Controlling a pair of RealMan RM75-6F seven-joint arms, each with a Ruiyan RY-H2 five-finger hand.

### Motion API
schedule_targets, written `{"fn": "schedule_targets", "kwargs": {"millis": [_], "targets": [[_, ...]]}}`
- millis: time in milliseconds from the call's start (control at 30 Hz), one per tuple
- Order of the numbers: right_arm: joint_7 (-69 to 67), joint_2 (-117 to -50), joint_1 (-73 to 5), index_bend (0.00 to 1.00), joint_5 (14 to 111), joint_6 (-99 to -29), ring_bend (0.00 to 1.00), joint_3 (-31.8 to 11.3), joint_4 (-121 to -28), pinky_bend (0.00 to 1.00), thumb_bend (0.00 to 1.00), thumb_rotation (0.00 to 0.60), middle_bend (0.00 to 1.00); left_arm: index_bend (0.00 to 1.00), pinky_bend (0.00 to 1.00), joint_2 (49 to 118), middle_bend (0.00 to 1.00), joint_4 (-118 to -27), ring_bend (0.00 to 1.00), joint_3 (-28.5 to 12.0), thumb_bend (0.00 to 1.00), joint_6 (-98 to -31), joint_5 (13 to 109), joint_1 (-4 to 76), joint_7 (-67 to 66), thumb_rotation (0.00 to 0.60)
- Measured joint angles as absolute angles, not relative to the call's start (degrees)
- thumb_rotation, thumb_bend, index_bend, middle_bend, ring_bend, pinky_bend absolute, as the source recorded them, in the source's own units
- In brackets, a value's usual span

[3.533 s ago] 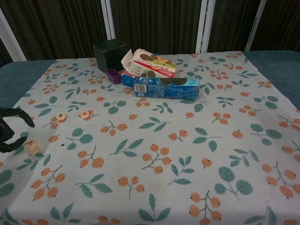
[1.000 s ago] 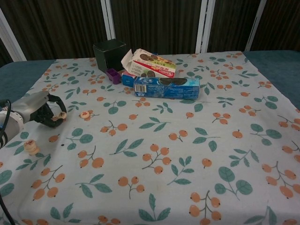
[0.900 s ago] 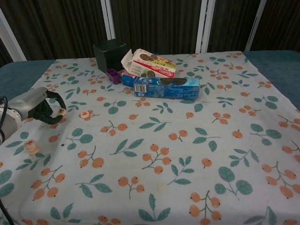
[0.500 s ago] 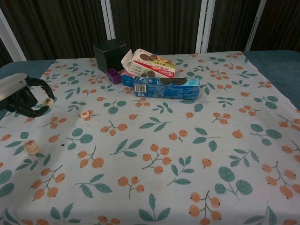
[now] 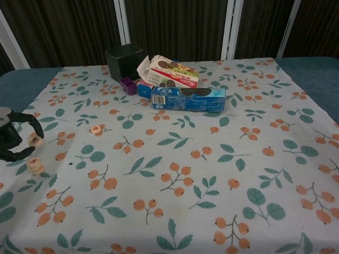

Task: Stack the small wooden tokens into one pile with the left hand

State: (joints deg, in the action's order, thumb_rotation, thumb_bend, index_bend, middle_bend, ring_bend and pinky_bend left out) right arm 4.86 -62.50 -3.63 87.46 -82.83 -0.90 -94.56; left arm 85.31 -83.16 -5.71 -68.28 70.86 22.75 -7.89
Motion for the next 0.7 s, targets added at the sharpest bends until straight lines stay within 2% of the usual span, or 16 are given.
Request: {"fn": "schedule_targets", "kwargs": {"millis": [700], "targets": [[5.3, -62.7, -3.8, 0.00, 87.3, -82.5, 0.00, -0.9, -94.6, 0.00, 0.15, 0.600, 0.00, 0.47, 1.00, 86.0, 1.00, -80.0, 1.00, -3.6, 0.41, -67.9, 72.5, 20.2, -5.4, 0.600]]}}
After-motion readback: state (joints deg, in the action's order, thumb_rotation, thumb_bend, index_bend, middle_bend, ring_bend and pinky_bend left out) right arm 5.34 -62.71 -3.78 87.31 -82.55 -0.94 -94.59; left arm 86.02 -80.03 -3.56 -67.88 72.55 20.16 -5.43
